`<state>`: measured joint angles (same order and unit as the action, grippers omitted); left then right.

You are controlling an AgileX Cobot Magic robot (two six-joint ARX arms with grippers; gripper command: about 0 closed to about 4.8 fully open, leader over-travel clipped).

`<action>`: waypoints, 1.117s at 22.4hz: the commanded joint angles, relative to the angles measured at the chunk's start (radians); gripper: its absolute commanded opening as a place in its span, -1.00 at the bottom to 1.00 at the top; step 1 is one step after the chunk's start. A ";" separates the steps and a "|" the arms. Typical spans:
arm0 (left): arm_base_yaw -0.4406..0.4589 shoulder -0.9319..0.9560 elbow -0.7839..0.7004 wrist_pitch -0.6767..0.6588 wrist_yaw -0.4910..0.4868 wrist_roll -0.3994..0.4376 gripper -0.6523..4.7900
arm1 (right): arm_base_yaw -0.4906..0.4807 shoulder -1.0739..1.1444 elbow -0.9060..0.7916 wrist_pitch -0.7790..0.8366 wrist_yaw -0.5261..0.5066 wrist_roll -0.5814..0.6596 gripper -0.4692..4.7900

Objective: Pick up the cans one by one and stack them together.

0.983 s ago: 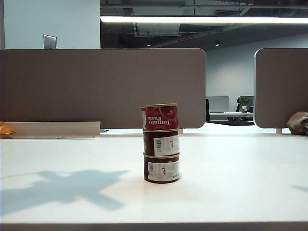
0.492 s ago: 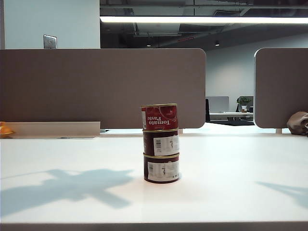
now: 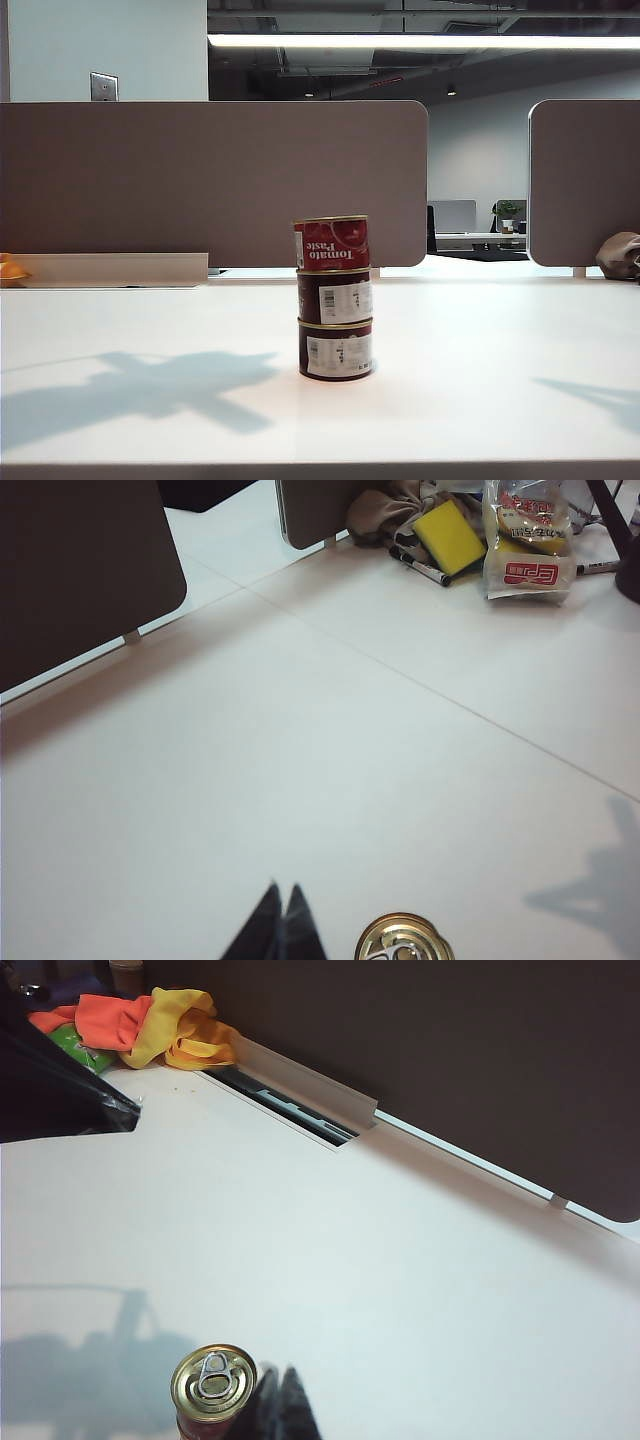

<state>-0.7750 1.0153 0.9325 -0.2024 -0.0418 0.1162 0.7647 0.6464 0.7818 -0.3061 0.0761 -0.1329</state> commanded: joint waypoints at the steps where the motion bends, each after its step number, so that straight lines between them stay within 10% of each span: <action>1: 0.002 -0.013 0.000 0.004 -0.004 0.004 -0.78 | -0.001 -0.003 0.007 0.011 0.000 -0.002 -0.82; 6: 0.024 -0.055 0.000 0.002 0.009 0.004 -0.78 | -0.107 -0.009 0.007 0.011 -0.062 -0.002 -0.82; 17: 0.445 -0.209 0.000 0.001 0.109 0.004 -0.78 | -0.580 -0.023 0.007 0.011 -0.064 -0.002 -0.82; 25: 0.515 -0.290 0.000 0.001 0.110 0.004 -0.78 | -0.715 -0.063 0.006 0.012 -0.049 -0.002 -0.82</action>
<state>-0.2584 0.7322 0.9325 -0.2127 0.0628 0.1162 0.0601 0.5930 0.7826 -0.3119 0.0288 -0.1329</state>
